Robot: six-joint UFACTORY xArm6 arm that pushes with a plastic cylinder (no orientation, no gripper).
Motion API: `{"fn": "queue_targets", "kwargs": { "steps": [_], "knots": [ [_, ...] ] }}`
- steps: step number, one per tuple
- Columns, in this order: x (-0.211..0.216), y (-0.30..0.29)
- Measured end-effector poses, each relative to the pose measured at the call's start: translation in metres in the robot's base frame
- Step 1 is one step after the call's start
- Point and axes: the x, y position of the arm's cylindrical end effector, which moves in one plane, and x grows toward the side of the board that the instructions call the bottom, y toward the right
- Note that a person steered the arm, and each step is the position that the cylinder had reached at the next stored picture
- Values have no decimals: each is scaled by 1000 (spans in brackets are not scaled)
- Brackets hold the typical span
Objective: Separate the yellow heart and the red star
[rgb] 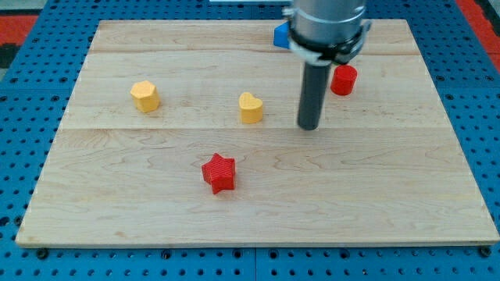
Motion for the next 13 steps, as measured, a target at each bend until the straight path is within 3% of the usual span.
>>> {"fn": "queue_targets", "kwargs": {
  "steps": [1,2,3,5,12,13],
  "knots": [
    [-42,-60],
    [-26,-129],
    [36,-135],
    [18,-137],
    [15,-137],
    [-13,-156]
  ]
}}
